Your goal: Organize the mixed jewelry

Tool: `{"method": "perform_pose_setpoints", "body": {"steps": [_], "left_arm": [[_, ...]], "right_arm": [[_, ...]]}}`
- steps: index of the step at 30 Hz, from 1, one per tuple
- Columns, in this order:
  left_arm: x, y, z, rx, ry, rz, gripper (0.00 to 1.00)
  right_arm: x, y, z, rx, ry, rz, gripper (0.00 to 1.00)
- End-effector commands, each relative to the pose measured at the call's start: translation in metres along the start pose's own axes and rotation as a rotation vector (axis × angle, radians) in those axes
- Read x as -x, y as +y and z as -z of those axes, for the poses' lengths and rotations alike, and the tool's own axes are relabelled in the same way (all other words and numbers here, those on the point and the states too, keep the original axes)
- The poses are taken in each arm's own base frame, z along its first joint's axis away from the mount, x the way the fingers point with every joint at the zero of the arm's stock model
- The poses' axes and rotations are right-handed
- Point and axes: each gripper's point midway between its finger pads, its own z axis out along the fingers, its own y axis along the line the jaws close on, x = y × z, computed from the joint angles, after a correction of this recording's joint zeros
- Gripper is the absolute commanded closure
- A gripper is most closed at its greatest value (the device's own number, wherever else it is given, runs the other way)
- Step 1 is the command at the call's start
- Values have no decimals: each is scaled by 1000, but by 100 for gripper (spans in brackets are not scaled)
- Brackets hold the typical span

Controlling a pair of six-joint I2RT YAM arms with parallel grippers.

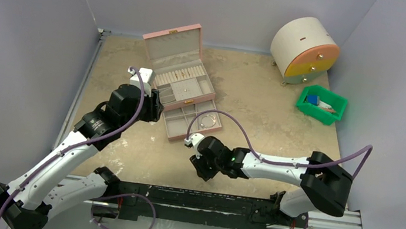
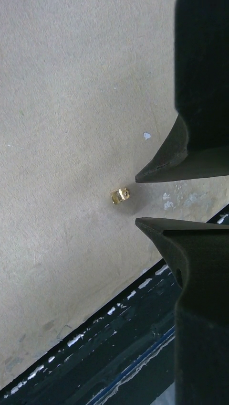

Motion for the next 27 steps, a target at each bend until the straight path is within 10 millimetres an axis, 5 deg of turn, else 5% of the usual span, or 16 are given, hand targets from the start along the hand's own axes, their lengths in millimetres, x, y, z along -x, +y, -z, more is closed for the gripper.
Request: {"method": "perform_pose_setpoints", "body": {"steps": [1,27], "left_arm": [[9,-4,-1,-19,-35,13,57],[9,-5,0,-22,-37,17,57]], "right_arm": [[16,8,1,20,-40,20,65],[25,5,-5,-19,-52,23,75]]}}
